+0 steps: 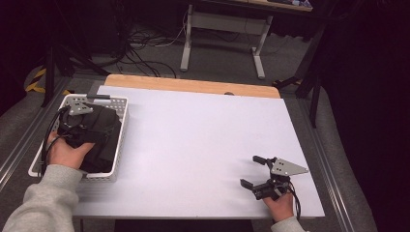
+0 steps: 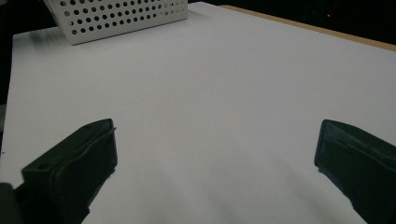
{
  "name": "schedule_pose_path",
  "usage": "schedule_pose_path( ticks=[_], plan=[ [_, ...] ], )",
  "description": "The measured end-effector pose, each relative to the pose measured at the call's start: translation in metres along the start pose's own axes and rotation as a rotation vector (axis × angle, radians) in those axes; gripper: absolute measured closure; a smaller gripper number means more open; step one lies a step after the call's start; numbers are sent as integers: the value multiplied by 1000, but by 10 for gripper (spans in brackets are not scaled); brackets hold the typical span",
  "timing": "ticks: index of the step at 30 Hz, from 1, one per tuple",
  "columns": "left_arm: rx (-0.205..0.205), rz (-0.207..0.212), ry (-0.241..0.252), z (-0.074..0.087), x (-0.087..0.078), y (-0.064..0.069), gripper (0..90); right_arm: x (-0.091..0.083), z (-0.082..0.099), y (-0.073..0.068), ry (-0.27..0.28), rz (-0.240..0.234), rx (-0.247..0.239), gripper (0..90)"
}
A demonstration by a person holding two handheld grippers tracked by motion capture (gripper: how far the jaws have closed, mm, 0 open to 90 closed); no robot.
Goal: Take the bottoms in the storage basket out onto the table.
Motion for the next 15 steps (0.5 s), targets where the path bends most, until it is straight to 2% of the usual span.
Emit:
schedule_pose_path(
  ticks=[5, 9, 10, 15],
  plan=[
    [-19, -11, -28, 2, 6, -5, 1, 0, 0, 0, -2, 0, 0, 0],
    [-71, -38, -75, 4, 13, -10, 3, 0, 0, 0, -4, 1, 0, 0],
    [-73, -49, -93, 5, 16, -12, 5, 0, 0, 0, -2, 2, 0, 0],
    [-84, -66, -109, 6, 19, -14, 4, 0, 0, 0, -5, 3, 1, 0]
  ],
)
Point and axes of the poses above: each handheld gripper's, and its own axes: x roughly forward along the jaws, z roughly out of its underside, y roughly to its right, the point moved 1 cm from there along x, roughly forward along the jaws, and after that the axes turned 4 degrees about z, right-handed, at the moved point
